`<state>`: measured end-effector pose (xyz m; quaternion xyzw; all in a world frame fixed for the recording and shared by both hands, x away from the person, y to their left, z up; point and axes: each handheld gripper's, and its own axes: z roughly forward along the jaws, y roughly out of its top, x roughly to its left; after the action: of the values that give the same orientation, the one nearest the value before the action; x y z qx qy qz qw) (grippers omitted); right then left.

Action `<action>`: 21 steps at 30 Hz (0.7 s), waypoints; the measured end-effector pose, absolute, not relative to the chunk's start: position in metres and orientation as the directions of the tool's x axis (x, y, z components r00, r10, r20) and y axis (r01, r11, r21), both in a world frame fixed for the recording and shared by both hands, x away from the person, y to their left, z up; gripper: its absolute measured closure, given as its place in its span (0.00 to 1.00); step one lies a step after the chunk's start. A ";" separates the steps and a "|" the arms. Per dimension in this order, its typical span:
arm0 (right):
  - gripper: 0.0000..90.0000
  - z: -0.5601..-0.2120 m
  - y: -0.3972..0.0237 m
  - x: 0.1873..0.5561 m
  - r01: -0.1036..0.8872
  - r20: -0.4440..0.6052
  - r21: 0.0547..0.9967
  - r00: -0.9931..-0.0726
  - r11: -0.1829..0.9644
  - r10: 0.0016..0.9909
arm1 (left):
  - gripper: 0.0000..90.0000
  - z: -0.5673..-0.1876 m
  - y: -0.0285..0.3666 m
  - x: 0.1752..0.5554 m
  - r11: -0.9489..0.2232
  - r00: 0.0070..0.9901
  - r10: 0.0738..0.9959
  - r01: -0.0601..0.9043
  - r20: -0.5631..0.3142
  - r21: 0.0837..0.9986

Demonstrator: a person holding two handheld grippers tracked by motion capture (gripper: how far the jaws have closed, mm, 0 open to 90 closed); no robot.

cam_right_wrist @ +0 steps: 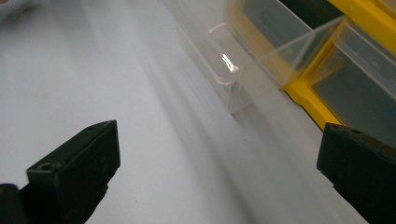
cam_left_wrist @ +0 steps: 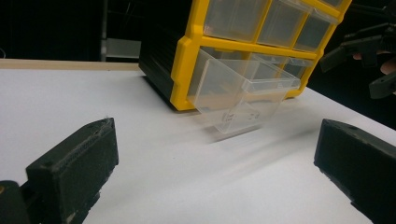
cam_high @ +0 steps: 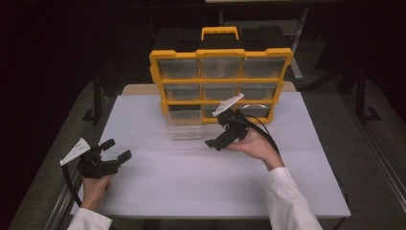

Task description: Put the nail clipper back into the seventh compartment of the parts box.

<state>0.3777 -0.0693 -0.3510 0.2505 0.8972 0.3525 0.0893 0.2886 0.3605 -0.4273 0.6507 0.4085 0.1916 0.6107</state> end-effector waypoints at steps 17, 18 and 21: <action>0.00 -0.366 -0.107 0.366 0.411 0.050 0.727 -0.831 0.550 0.555 | 0.00 -0.427 0.360 0.289 0.075 0.595 0.765 0.296 -0.246 0.952; 0.00 -0.367 -0.109 0.365 0.412 0.047 0.728 -0.827 0.548 0.559 | 0.00 -0.427 0.360 0.289 0.077 0.595 0.765 0.296 -0.247 0.952; 0.00 -0.369 -0.118 0.362 0.405 0.044 0.742 -0.824 0.533 0.565 | 0.00 -0.427 0.360 0.289 0.069 0.597 0.765 0.297 -0.242 0.952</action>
<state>0.3619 -0.1177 -0.3687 0.2788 0.8698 0.3944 0.1011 0.2893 0.3595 -0.4271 0.6545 0.4055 0.1924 0.6085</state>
